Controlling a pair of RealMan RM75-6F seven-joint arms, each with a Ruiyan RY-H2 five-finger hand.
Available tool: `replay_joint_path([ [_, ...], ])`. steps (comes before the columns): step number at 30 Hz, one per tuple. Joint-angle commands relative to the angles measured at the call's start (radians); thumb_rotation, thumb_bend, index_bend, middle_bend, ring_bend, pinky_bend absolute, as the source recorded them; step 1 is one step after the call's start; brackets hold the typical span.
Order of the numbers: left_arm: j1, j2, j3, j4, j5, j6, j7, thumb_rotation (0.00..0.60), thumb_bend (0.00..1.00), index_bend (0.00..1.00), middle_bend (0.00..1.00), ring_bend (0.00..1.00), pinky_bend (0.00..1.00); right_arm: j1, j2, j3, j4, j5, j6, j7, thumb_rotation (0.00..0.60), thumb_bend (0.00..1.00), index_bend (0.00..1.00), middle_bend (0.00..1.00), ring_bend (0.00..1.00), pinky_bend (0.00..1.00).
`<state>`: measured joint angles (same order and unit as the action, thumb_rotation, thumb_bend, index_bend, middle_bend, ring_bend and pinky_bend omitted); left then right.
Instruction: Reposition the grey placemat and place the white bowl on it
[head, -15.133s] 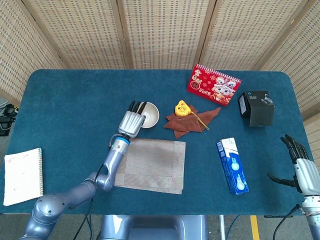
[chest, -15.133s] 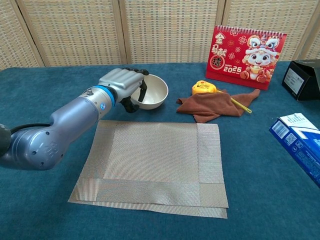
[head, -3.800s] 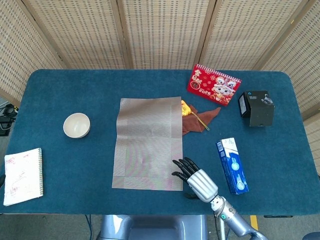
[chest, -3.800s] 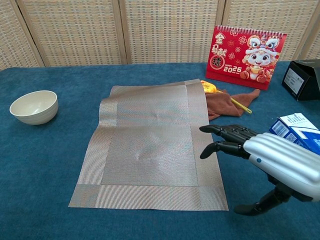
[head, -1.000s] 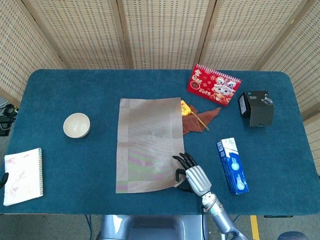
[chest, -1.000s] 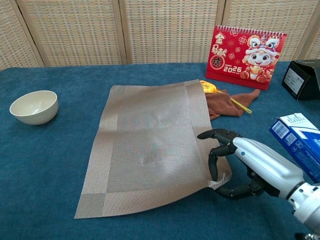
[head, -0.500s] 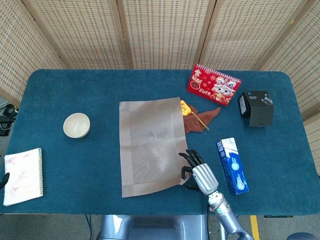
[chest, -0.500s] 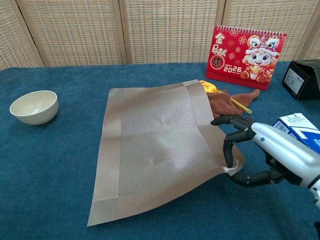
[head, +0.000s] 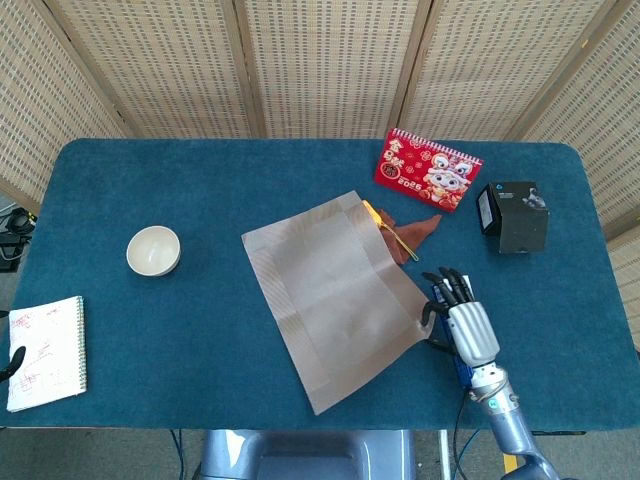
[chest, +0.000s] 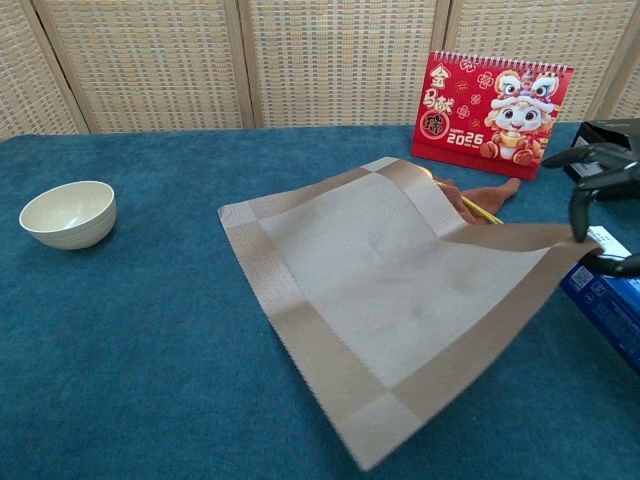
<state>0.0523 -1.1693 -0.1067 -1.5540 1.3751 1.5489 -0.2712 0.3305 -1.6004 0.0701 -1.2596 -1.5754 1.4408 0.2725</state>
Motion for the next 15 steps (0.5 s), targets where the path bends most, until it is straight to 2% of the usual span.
replay_joint_path([
  [1,-0.001,-0.001,0.001,0.000,0.000,-0.003,0.001,0.600,0.29,0.32,0.00,0.00,0.00,-0.004,0.042,0.028,0.003,0.031,-0.009,0.036,0.600,0.53,0.74,0.23,0.00,0.00],
  [15,-0.006,-0.006,0.008,0.001,0.006,-0.014,0.011,0.600,0.29,0.32,0.00,0.00,0.00,0.000,0.100,0.090,0.099,0.132,-0.080,0.119,0.600,0.51,0.75,0.23,0.00,0.00],
])
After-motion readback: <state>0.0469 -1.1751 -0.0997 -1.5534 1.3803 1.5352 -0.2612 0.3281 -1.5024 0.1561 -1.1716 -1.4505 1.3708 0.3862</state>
